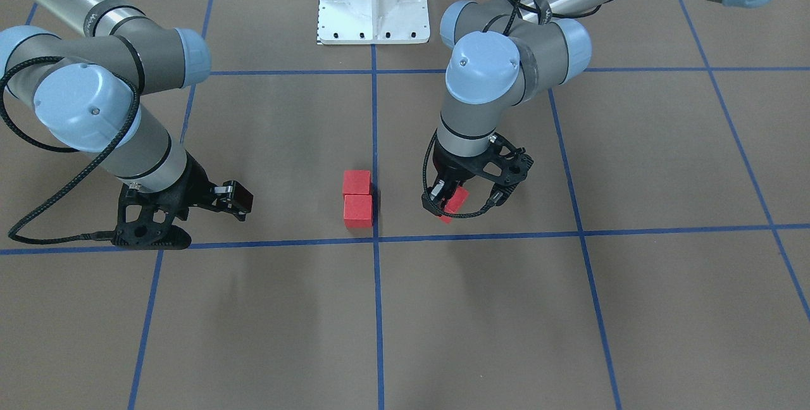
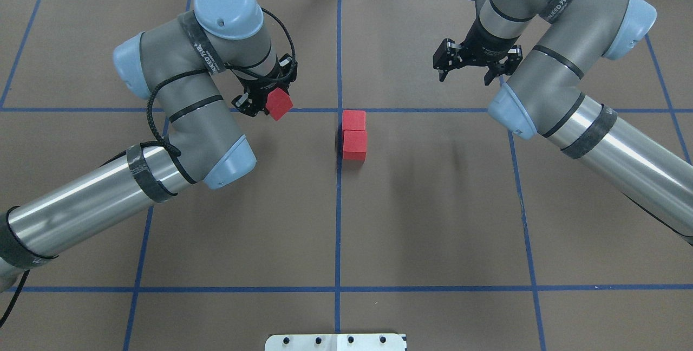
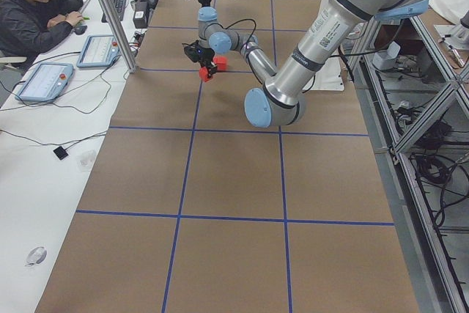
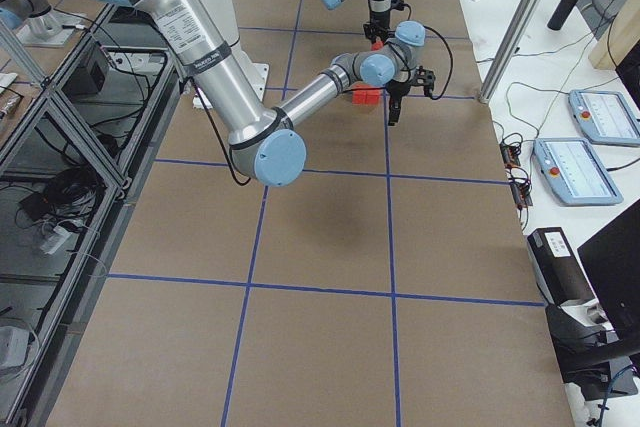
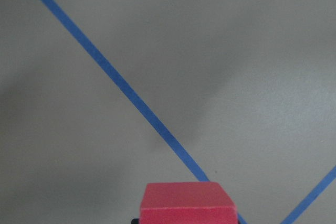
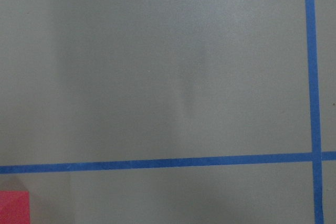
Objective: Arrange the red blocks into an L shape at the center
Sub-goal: 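Lift the red cube with the left gripper and carry it toward the center cubes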
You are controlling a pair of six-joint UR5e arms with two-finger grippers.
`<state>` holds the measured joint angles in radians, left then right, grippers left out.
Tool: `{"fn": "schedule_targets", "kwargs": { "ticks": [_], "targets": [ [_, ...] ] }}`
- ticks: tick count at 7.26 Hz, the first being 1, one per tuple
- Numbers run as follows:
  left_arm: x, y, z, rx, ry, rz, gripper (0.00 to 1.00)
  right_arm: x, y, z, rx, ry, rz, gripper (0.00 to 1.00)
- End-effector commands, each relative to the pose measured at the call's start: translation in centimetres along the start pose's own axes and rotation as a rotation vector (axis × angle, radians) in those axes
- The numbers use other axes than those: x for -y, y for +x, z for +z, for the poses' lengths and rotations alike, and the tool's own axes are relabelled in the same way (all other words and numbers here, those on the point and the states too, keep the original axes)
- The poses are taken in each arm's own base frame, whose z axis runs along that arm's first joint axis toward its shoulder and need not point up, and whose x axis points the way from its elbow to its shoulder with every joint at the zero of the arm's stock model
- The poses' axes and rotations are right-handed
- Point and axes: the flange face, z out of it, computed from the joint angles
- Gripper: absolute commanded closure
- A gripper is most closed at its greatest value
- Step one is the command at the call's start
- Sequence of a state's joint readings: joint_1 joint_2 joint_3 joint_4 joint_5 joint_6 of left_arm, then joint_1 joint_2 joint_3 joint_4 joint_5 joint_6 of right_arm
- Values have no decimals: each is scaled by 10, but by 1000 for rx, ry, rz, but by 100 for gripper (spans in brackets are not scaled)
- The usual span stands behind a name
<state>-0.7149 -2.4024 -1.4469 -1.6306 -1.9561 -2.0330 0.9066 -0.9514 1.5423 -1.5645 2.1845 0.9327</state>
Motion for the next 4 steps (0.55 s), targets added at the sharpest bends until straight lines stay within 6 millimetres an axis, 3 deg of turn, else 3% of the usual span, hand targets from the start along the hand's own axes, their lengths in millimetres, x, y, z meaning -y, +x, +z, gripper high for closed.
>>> {"fn": "schedule_targets", "kwargs": {
  "ticks": [1, 2, 4],
  "targets": [
    [-14, 23, 9, 4, -44, -268, 100, -1, 7, 5, -8, -4, 2, 1],
    [-22, 38, 24, 28, -32, -295, 100, -1, 9, 6, -10, -6, -1, 1],
    [-40, 30, 51, 74, -25, -295, 100, -1, 11, 7, -13, -6, -1, 1]
  ]
}}
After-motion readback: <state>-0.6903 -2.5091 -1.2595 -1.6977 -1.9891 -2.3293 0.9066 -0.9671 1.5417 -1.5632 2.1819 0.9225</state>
